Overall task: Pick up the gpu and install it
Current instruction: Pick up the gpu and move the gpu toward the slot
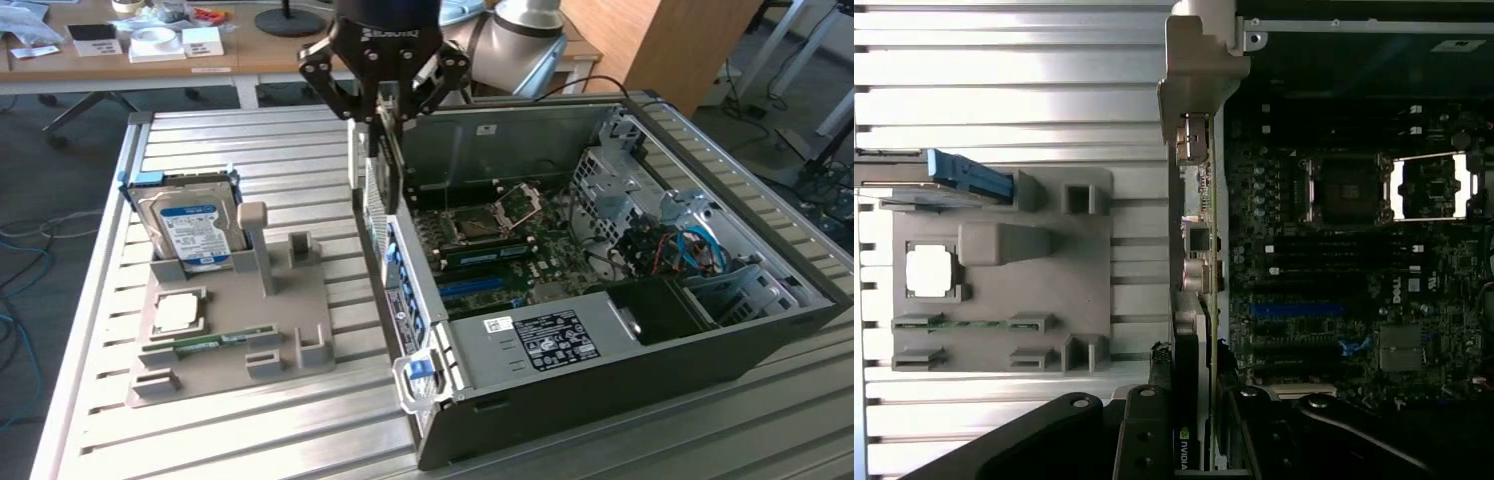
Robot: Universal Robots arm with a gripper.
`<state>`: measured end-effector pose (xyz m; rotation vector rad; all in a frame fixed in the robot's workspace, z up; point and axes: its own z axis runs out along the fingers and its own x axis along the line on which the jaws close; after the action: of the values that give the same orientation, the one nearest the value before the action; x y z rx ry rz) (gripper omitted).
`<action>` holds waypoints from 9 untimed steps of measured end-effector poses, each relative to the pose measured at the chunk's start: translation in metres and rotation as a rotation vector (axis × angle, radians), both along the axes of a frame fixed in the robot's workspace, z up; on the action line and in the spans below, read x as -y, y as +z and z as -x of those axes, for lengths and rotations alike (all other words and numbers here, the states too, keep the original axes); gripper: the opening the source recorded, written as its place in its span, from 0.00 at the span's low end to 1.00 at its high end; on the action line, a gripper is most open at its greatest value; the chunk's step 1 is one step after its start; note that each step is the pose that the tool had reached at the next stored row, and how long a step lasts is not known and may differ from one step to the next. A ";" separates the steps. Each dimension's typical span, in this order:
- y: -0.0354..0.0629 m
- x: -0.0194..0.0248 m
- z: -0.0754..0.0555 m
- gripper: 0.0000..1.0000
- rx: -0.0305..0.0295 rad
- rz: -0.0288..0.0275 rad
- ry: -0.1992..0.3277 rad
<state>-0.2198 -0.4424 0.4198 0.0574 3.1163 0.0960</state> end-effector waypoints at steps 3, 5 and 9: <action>0.0000 0.0000 -0.010 0.27 0.0000 -0.0013 0.000; 0.0000 0.0000 -0.016 0.27 0.0000 -0.0024 0.000; 0.0000 0.0000 -0.047 0.27 0.0000 -0.0083 0.000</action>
<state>-0.1731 -0.4424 0.4198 0.0576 3.1160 0.1089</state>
